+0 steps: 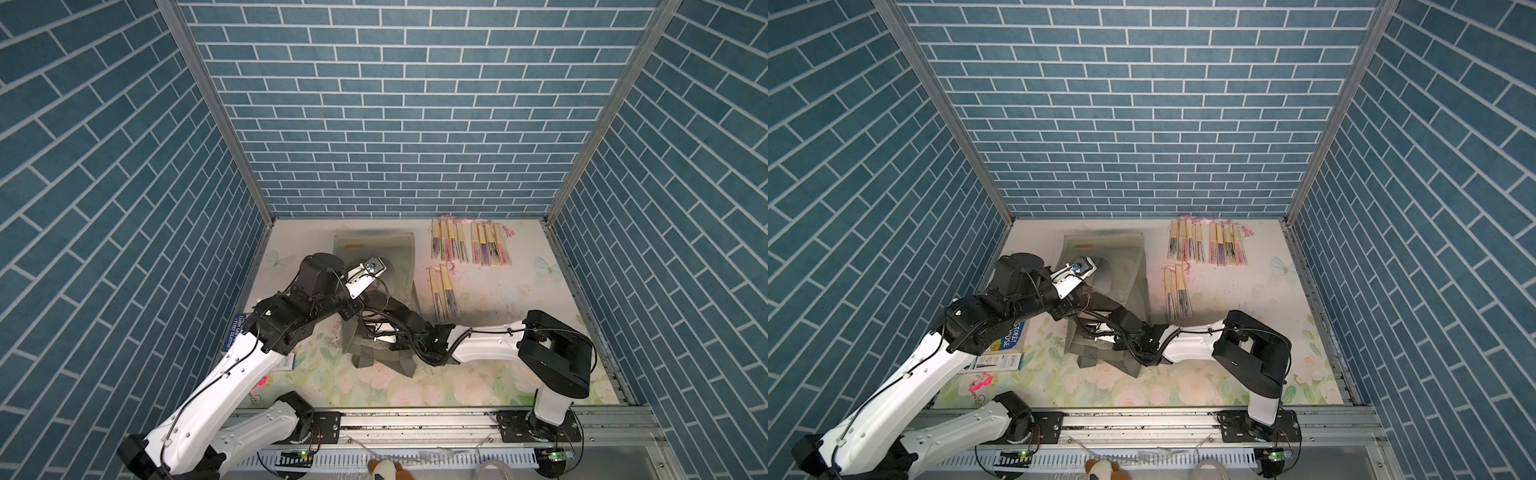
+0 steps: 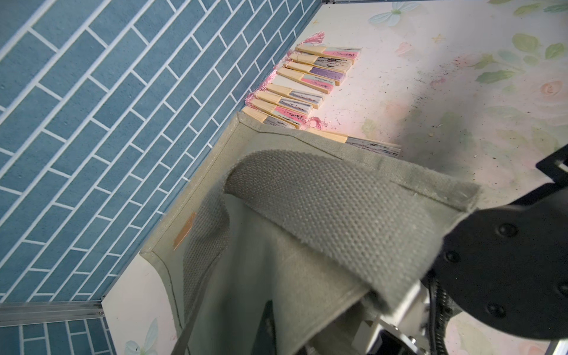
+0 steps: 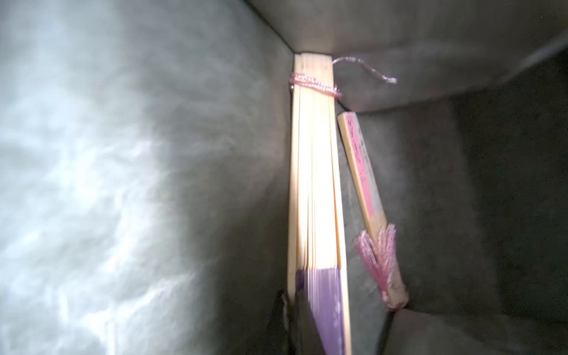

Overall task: Take out the folding fans from the tote bags
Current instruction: Pick up the folding fan from the canvas bag.

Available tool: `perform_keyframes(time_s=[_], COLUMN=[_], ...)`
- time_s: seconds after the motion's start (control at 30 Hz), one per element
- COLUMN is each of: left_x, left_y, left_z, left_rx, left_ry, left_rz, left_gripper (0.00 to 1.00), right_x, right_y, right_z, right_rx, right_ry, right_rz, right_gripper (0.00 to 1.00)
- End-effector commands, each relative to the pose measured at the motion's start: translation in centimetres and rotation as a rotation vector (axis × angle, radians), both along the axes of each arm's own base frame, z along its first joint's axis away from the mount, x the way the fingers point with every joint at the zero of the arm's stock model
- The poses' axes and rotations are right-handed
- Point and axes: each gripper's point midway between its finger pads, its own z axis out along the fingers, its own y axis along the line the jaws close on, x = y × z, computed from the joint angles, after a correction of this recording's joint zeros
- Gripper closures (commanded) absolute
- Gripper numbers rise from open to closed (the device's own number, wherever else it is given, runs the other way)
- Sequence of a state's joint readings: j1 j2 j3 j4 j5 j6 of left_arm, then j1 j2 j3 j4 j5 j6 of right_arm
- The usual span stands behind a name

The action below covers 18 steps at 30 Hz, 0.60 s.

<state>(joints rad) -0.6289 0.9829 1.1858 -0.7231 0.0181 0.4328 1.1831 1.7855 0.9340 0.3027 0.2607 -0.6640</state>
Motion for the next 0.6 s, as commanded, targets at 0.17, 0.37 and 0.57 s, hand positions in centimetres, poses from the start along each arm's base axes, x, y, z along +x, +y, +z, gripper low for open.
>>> perform_keyframes(time_s=[0.17,0.37,0.57], left_x=[0.8,0.5,0.5], left_y=[0.5,0.6,1.2], left_z=[0.2,0.4,0.7], left_rx=[-0.002,-0.017,-0.021], left_ry=[-0.012,0.001,-0.015], left_rz=[0.060,0.065,0.093], left_gripper=[1.00,1.00,1.00], right_x=[-1.5,-1.9,-3.5], right_y=[1.4,0.9,0.4], right_z=[5.5,7.1,7.3], right_rx=[0.231,0.272,0.278], right_ry=[-0.074,-0.122,-0.074], right_rz=[0.082,0.106,0.174], right_gripper=[1.00,1.00,1.00])
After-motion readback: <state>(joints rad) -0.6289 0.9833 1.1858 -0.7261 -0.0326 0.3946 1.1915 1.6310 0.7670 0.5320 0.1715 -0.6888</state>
